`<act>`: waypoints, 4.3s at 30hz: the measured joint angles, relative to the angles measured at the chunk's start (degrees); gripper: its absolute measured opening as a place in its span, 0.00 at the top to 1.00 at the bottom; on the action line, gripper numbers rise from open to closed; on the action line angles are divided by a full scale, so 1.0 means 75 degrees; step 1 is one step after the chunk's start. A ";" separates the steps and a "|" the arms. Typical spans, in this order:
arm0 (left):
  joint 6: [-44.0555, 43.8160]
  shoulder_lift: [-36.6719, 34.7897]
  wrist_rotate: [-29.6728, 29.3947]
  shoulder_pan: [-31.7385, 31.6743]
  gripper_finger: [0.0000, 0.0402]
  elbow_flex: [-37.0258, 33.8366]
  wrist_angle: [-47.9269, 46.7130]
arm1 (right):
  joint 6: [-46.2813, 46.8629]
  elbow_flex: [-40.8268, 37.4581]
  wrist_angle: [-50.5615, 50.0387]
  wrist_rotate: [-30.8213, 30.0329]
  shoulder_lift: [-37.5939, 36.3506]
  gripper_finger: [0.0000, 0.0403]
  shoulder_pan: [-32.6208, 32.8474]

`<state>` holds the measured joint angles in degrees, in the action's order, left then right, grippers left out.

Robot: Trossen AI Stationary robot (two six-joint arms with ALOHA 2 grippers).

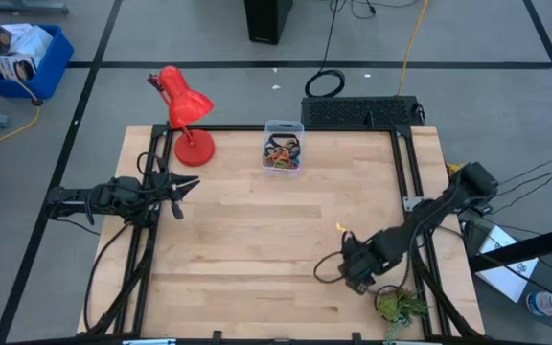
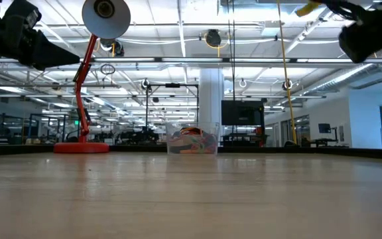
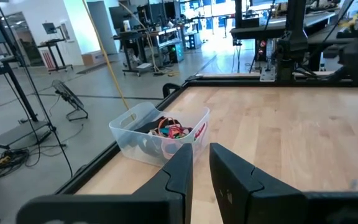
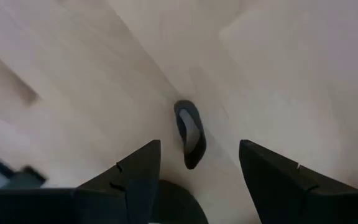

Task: Pick and place rubber bands into bin
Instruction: Put the black rubber band into the transparent bin

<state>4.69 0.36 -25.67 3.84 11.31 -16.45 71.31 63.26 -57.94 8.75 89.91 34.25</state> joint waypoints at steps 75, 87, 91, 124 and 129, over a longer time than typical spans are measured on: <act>0.0295 0.0002 -0.0043 0.0000 0.84 0.0000 -0.0005 | -0.0352 -0.1417 0.1976 0.0162 0.0571 0.98 0.0290; 0.0317 0.0001 -0.0052 0.0000 0.84 0.0000 0.0001 | -0.0624 -0.1428 0.3259 -0.2264 -0.1625 0.99 -0.0488; 0.0279 0.0001 -0.0055 0.0000 0.84 0.0000 0.0003 | -0.2444 -0.1413 0.5118 -0.4029 -0.2548 1.00 -0.1049; -0.0473 0.0001 -0.0058 0.0000 0.84 0.0000 0.0003 | -0.9313 0.0642 0.7803 -0.1660 -0.2007 1.00 -0.7080; -0.0490 0.0003 -0.0058 0.0000 0.84 0.0000 0.0003 | -0.9275 0.0644 0.7825 -0.0923 -0.0762 1.00 -0.7585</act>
<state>1.02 0.38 -26.11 3.84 11.31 -16.43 1.74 68.10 0.75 1.83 84.19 -22.64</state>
